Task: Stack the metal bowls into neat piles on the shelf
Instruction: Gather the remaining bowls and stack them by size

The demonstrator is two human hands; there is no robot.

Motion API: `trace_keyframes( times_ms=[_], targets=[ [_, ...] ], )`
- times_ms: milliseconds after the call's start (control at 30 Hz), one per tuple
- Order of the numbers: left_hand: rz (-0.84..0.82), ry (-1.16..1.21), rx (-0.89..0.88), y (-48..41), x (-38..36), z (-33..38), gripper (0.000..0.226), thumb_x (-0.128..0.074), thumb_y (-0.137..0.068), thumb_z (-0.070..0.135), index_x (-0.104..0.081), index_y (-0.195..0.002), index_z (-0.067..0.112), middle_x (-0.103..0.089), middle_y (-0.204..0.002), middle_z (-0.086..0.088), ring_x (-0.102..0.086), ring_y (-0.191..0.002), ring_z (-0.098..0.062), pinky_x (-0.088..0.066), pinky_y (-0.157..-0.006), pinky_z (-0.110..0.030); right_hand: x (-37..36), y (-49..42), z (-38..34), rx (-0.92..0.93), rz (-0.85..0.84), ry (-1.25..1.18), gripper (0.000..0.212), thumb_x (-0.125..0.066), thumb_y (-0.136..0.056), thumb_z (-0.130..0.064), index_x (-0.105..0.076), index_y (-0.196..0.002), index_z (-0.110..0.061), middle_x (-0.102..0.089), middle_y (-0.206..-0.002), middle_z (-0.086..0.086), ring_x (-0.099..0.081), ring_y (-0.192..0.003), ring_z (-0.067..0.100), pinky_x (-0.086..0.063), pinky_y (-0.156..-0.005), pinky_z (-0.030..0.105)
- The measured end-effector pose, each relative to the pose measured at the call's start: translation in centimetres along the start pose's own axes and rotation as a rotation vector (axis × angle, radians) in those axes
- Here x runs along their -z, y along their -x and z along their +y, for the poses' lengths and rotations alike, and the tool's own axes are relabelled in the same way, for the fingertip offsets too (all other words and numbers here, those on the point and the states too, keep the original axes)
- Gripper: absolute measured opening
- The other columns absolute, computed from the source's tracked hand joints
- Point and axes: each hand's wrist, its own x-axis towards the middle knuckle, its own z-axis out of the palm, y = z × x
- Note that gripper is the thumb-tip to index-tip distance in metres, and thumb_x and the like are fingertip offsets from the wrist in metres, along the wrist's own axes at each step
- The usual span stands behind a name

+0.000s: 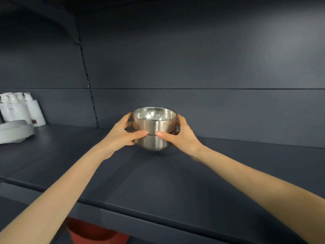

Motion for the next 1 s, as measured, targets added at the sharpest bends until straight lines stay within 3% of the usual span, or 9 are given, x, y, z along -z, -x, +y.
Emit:
trace_keyframes(
  times_ms=[167, 267, 333, 467, 567, 667, 800, 900, 1000],
  targets=[
    [-0.093, -0.024, 0.015, -1.9, 4.0, -2.1, 0.078, -0.075, -0.079, 0.025, -0.033, -0.144, 0.039, -0.059, -0.124, 0.012, -0.067, -0.097, -0.005, -0.057, -0.074, -0.022, -4.1, -1.8, 0.0, -0.031, 0.055, 0.022, 0.089, -0.08, -0.077, -0.034, -0.026, -0.146, -0.022, -0.042, -0.109, -0.03, -0.047, -0.111, 0.002, -0.04, -0.089, 0.015],
    [-0.145, -0.014, 0.027, -3.2, 6.0, -3.2, 0.088, -0.077, -0.074, 0.03, -0.029, -0.148, 0.037, -0.058, -0.13, 0.01, -0.066, -0.101, -0.003, -0.057, -0.073, -0.023, -6.1, -2.9, -0.2, -0.042, 0.092, 0.026, 0.089, -0.081, -0.077, -0.033, -0.026, -0.146, -0.022, -0.04, -0.107, -0.032, -0.047, -0.113, 0.004, -0.039, -0.082, 0.008],
    [-0.172, 0.024, 0.044, -3.8, 7.1, -3.9, 0.107, -0.086, -0.062, 0.041, -0.025, -0.149, 0.033, -0.057, -0.132, 0.011, -0.064, -0.104, -0.002, -0.057, -0.072, -0.021, -7.2, -3.7, -0.2, -0.048, 0.104, 0.037, 0.089, -0.081, -0.077, -0.032, -0.026, -0.146, -0.022, -0.041, -0.108, -0.031, -0.045, -0.113, 0.003, -0.038, -0.078, 0.005],
    [-0.203, 0.077, 0.085, -5.2, 9.2, -5.4, 0.137, -0.089, -0.025, 0.065, -0.029, -0.143, 0.03, -0.057, -0.129, 0.007, -0.064, -0.105, -0.003, -0.056, -0.077, -0.026, -9.3, -5.3, -0.2, -0.069, 0.116, 0.055, 0.093, -0.081, -0.076, -0.032, -0.023, -0.148, -0.022, -0.043, -0.122, -0.02, -0.043, -0.116, 0.003, -0.036, -0.092, 0.015],
    [-0.217, 0.107, 0.102, -6.0, 9.9, -6.4, 0.133, -0.089, -0.024, 0.065, -0.033, -0.139, 0.031, -0.05, -0.136, 0.004, -0.057, -0.113, -0.006, -0.055, -0.078, -0.028, -10.9, -6.4, 0.5, -0.082, 0.143, 0.078, 0.099, -0.084, -0.072, -0.037, -0.023, -0.148, -0.022, -0.044, -0.141, -0.009, -0.043, -0.128, 0.01, -0.039, -0.106, 0.027],
    [-0.214, 0.119, 0.099, -7.0, 10.1, -7.1, 0.112, -0.088, -0.044, 0.052, -0.035, -0.14, 0.03, -0.044, -0.139, 0.003, -0.053, -0.108, -0.002, -0.054, -0.075, -0.026, -11.9, -7.3, 1.1, -0.092, 0.167, 0.084, 0.103, -0.085, -0.069, -0.042, -0.022, -0.149, -0.022, -0.044, -0.143, -0.004, -0.043, -0.132, 0.016, -0.039, -0.111, 0.038],
    [-0.214, 0.149, 0.1, -8.3, 10.3, -8.0, 0.109, -0.085, -0.05, 0.045, -0.033, -0.145, 0.029, -0.042, -0.143, 0.001, -0.054, -0.105, -0.002, -0.053, -0.08, -0.029, -12.4, -8.4, 1.7, -0.097, 0.192, 0.103, 0.1, -0.083, -0.071, -0.041, -0.022, -0.148, -0.023, -0.044, -0.141, -0.003, -0.044, -0.13, 0.015, -0.039, -0.11, 0.037],
    [-0.202, 0.15, 0.101, -9.0, 10.3, -8.4, 0.104, -0.08, -0.058, 0.039, -0.03, -0.148, 0.028, -0.04, -0.146, 0.0, -0.054, -0.113, -0.008, -0.052, -0.086, -0.033, -12.5, -9.1, 2.0, -0.105, 0.19, 0.113, 0.099, -0.083, -0.072, -0.043, -0.022, -0.147, -0.024, -0.044, -0.141, -0.003, -0.044, -0.13, 0.015, -0.039, -0.11, 0.037],
    [-0.183, 0.146, 0.105, -9.4, 10.3, -8.6, 0.105, -0.08, -0.057, 0.041, -0.027, -0.148, 0.029, -0.037, -0.148, -0.002, -0.052, -0.12, -0.013, -0.054, -0.081, -0.029, -12.7, -9.5, 2.3, -0.108, 0.189, 0.111, 0.098, -0.082, -0.073, -0.043, -0.023, -0.147, -0.023, -0.042, -0.142, -0.003, -0.042, -0.131, 0.015, -0.039, -0.11, 0.036]
  ],
)
